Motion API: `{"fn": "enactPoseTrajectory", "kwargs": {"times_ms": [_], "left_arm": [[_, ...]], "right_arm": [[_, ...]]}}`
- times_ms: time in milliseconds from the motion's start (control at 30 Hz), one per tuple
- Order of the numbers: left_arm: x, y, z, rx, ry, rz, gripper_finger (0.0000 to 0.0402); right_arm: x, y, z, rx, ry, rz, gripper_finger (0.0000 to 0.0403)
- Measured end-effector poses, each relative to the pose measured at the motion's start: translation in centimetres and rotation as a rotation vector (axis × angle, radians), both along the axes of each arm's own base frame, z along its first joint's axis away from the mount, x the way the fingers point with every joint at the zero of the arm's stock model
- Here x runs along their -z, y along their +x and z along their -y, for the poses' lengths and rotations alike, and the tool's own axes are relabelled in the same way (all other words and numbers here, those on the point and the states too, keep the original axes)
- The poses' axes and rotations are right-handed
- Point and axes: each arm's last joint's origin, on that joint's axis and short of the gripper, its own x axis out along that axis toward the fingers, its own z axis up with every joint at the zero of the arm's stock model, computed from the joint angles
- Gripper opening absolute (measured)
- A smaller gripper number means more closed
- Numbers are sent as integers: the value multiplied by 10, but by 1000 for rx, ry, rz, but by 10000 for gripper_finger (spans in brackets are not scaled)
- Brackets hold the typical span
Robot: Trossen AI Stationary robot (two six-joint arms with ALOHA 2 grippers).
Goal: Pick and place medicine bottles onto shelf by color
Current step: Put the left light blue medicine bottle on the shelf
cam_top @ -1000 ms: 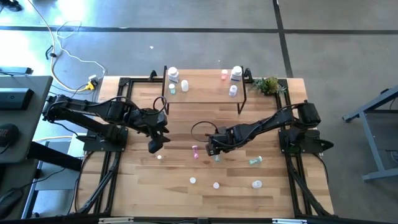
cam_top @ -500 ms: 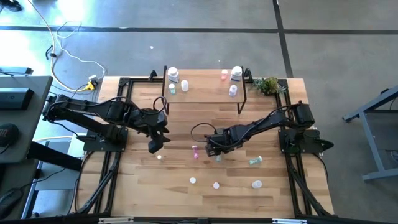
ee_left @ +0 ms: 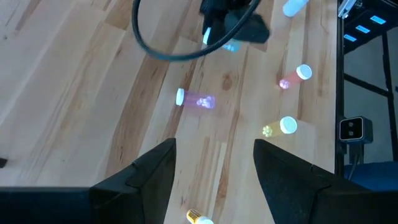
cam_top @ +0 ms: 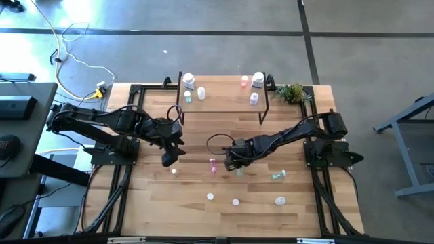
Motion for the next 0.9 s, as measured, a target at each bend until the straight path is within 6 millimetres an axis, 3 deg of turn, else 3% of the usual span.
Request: {"fn": "enactPoseTrajectory", "kwargs": {"times_ms": [233, 600, 900], "left_arm": [[0, 0, 0, 0, 0, 0, 204], [0, 0, 0, 8, 7, 4, 204], [0, 0, 0, 8, 7, 4, 204]], "right_arm": [[-37, 6, 3, -25, -160, 140, 85], [-88, 27, 14, -57, -723, 305, 85], [-109, 40, 51, 29, -1047, 306, 85]]}}
